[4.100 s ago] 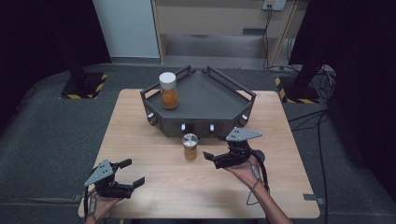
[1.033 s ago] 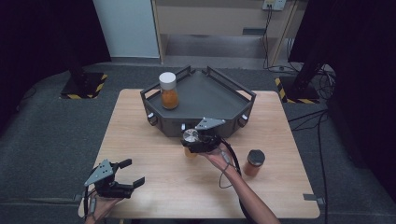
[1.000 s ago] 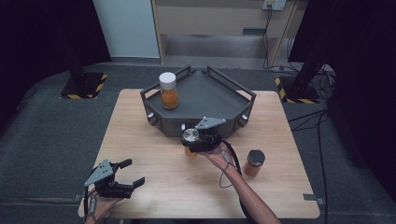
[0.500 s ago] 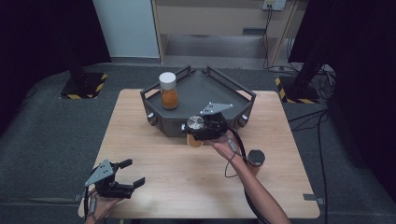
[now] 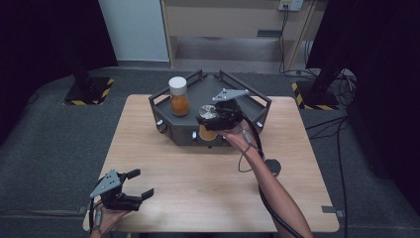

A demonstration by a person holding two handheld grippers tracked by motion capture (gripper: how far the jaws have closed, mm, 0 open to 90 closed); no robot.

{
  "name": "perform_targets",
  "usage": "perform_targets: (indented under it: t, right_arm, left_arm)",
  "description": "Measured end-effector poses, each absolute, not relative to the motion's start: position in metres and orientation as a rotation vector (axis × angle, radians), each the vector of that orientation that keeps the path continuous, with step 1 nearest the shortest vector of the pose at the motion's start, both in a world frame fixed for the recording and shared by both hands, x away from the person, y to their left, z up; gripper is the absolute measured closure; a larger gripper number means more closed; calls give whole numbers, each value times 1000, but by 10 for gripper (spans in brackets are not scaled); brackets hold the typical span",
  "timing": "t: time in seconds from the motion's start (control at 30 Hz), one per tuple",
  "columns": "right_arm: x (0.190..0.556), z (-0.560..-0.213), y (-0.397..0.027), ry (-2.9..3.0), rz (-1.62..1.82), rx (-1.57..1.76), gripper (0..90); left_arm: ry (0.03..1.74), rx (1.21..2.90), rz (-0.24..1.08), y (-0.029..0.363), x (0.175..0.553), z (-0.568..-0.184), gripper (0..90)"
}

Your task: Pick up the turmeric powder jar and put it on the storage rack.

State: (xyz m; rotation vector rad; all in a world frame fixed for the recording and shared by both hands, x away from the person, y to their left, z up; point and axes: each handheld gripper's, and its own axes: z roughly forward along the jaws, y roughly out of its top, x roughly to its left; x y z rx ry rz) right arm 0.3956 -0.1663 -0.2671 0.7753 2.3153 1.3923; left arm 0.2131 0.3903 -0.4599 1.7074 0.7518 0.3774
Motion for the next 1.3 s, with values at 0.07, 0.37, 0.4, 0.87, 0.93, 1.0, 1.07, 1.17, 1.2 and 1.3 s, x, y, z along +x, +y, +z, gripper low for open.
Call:
perform_targets:
  t: [0.07, 0.37, 0.4, 0.87, 0.93, 1.0, 1.07, 1.17, 1.2, 1.3]
  right_arm:
    - [400, -264, -165, 2306, 1387, 788, 345]
    - [417, -255, -160, 2264, 1370, 847, 344]
    - [418, -255, -160, 2258, 1371, 855, 344]
    - [436, -255, -146, 2190, 1308, 920, 344]
    - [440, -257, -145, 2188, 1306, 933, 344]
    - [444, -258, -143, 2190, 1298, 937, 344]
    - [445, -260, -140, 2178, 1290, 944, 344]
    - [448, -264, -138, 2163, 1289, 951, 344]
    - [449, -266, -136, 2159, 1284, 955, 344]
    - [452, -271, -132, 2144, 1272, 970, 344]
  left_arm:
    - [752, 1707, 377, 390, 213, -460, 58]
    - [751, 1708, 375, 391, 214, -460, 58]
    - [751, 1708, 375, 391, 214, -460, 58]
    - [750, 1706, 373, 391, 214, -461, 58]
    - [747, 1707, 376, 391, 214, -460, 58]
    - [747, 1707, 376, 391, 214, -460, 59]
    - [747, 1709, 374, 391, 214, -460, 59]
    - [745, 1711, 376, 390, 214, -460, 59]
    - [744, 1711, 375, 390, 214, -460, 59]
    - [743, 1710, 375, 391, 214, -461, 59]
